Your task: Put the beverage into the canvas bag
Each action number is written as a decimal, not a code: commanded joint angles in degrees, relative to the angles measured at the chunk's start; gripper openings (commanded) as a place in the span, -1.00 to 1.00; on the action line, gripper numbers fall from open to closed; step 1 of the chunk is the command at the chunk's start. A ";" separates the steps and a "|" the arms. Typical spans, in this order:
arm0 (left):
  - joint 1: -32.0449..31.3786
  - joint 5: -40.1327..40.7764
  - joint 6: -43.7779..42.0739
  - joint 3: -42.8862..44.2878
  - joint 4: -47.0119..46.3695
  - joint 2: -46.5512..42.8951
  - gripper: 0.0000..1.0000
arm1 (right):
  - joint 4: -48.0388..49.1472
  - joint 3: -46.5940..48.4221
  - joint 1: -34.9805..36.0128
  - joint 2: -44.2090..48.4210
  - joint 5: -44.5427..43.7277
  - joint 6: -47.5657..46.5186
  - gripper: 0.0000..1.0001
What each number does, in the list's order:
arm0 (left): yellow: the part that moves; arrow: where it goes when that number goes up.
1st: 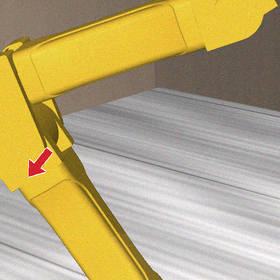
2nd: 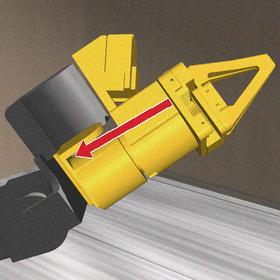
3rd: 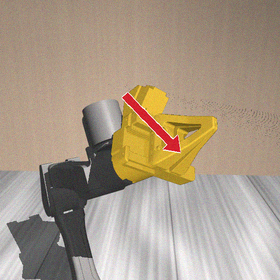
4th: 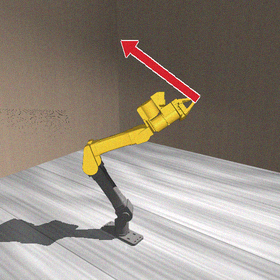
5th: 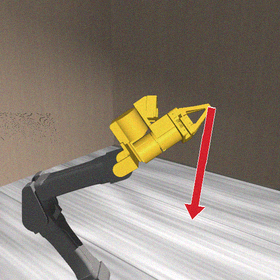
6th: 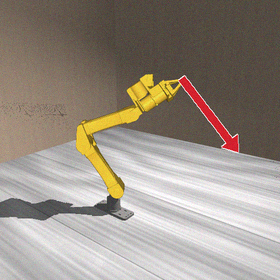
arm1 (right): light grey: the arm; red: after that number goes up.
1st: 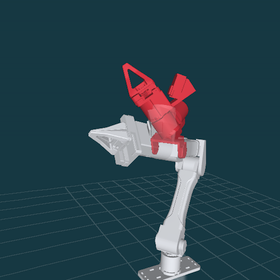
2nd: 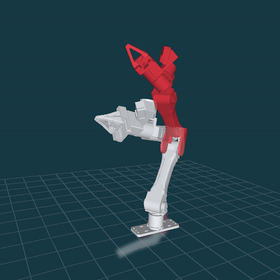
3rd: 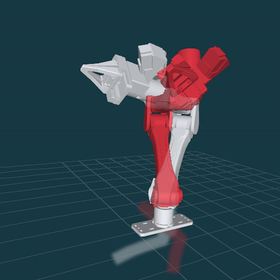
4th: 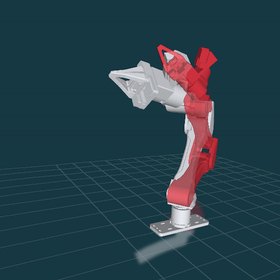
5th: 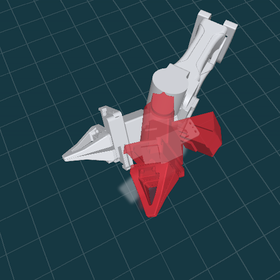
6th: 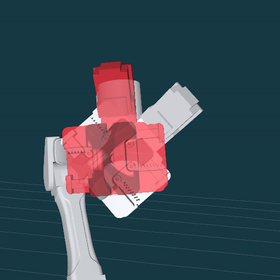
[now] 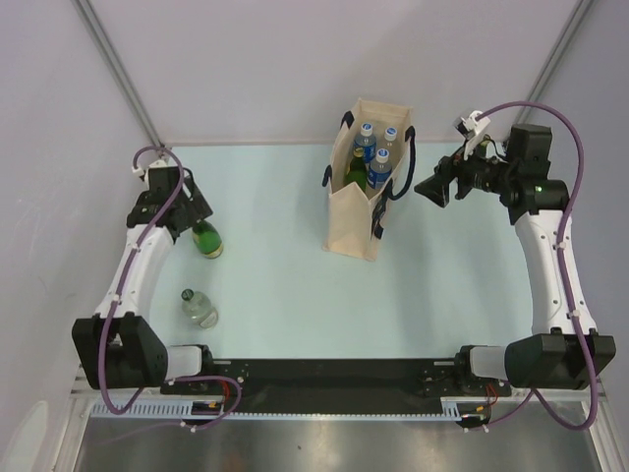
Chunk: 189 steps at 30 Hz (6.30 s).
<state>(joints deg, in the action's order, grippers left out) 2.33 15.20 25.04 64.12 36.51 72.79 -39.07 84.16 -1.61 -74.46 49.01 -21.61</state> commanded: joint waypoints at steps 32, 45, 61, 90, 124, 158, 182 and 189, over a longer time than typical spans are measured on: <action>0.40 -3.07 -6.05 6.11 -1.36 7.63 -0.01 | 3.83 -2.33 -2.17 2.30 2.58 2.97 0.63; -0.48 -3.42 -7.37 6.20 -1.18 7.80 -0.20 | 4.00 -2.16 -2.17 2.39 2.84 3.06 0.62; -5.58 -10.80 -15.36 6.72 -3.90 2.45 -0.98 | 3.65 -2.33 -2.08 2.30 3.28 3.06 0.62; -40.73 -27.86 -28.38 6.99 -18.84 3.84 -1.00 | -11.20 -8.48 5.47 3.61 13.74 -22.16 0.65; -53.04 -18.90 -26.62 4.36 -23.68 4.91 0.42 | -17.79 -14.73 9.78 2.56 12.77 -36.48 0.68; -43.11 6.60 -10.10 -19.38 -19.37 -27.53 0.99 | 5.93 -11.39 35.71 -11.94 -6.12 -29.81 0.65; -42.76 5.98 -10.27 -19.38 -19.29 -27.00 0.99 | 1.72 -8.84 37.47 -11.16 -5.25 -30.95 -0.92; -42.58 5.54 -10.45 -18.42 -19.29 -27.09 0.99 | -0.30 3.10 37.47 -9.22 -3.31 -22.18 -1.00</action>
<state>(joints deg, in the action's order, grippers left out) -40.88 20.82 13.58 44.73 17.87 46.09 -42.52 75.90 35.53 -87.55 41.60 -49.23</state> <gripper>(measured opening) 0.996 0.371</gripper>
